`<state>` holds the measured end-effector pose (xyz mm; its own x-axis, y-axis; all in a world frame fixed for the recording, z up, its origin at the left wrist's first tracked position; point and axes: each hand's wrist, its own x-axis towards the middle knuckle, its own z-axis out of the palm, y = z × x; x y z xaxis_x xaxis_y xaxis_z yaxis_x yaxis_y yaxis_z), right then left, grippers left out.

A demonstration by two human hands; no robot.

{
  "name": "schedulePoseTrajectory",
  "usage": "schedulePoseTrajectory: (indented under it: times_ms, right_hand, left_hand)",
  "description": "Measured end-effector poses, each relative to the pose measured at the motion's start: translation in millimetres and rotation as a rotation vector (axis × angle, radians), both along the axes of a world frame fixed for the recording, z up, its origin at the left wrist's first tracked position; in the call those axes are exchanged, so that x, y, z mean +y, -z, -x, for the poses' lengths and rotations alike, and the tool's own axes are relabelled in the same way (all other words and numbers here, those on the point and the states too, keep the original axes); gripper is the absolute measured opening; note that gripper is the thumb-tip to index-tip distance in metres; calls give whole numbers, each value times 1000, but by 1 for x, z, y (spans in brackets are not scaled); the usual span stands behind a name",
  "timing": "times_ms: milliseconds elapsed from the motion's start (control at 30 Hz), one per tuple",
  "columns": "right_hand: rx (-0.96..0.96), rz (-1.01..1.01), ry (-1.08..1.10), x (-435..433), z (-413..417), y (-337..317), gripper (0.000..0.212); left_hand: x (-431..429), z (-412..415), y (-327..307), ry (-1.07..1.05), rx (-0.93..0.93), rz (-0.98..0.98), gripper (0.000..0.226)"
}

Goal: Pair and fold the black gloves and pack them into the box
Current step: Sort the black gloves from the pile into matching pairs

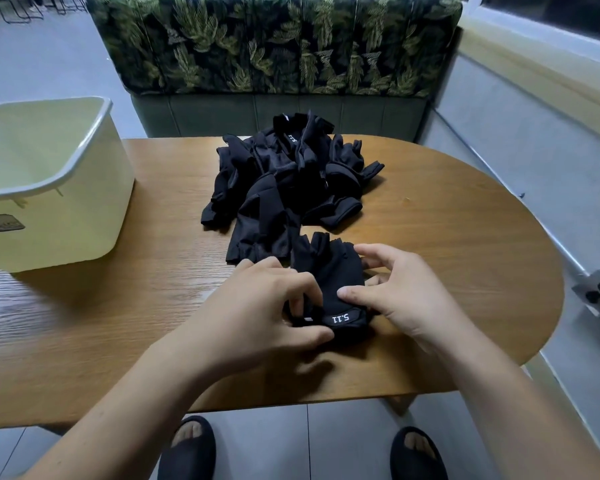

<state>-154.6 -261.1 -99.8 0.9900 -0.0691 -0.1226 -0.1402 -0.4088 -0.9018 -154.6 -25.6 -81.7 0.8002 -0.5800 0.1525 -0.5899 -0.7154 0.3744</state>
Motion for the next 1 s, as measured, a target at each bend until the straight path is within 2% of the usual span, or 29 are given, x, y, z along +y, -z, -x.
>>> schedulePoseTrajectory:
  times_ms: [67, 167, 233, 300, 367, 467, 567, 667, 800, 867, 1000]
  right_hand:
    - [-23, 103, -13, 3, 1, -3, 82]
    - [-72, 363, -33, 7, 5, -9, 87]
    - [-135, 512, -57, 9, 11, -10, 93]
    - [-267, 600, -114, 9, 15, -11, 88]
    - [-358, 612, -206, 9, 17, -10, 73]
    - [-270, 597, -296, 10, 18, -9, 54]
    - [-86, 701, -383, 7, 20, -10, 66]
    - [-20, 780, -435, 5, 20, -10, 74]
    - [-30, 812, -431, 6, 21, -11, 77]
    - [-44, 807, -386, 6, 23, -14, 78]
    - [-225, 811, -397, 12, 30, -23, 65]
  left_hand:
    - [-1, -2, 2, -60, 48, 72, 33]
    - [-8, -9, 10, -112, -40, 33, 22]
    - [-8, -13, 16, -117, -111, -36, 34]
    - [-7, -17, 19, -110, -146, -94, 41]
    - [-6, -19, 19, -107, -125, -143, 45]
    - [-4, -23, 21, -112, -44, -191, 57]
    - [-4, -24, 25, -108, 14, -212, 67]
    - [-8, -23, 26, -116, 58, -215, 75]
    - [-10, -23, 26, -114, 66, -193, 79]
    - [-8, -22, 24, -105, 41, -153, 73]
    - [1, -26, 15, -137, -30, 0, 55]
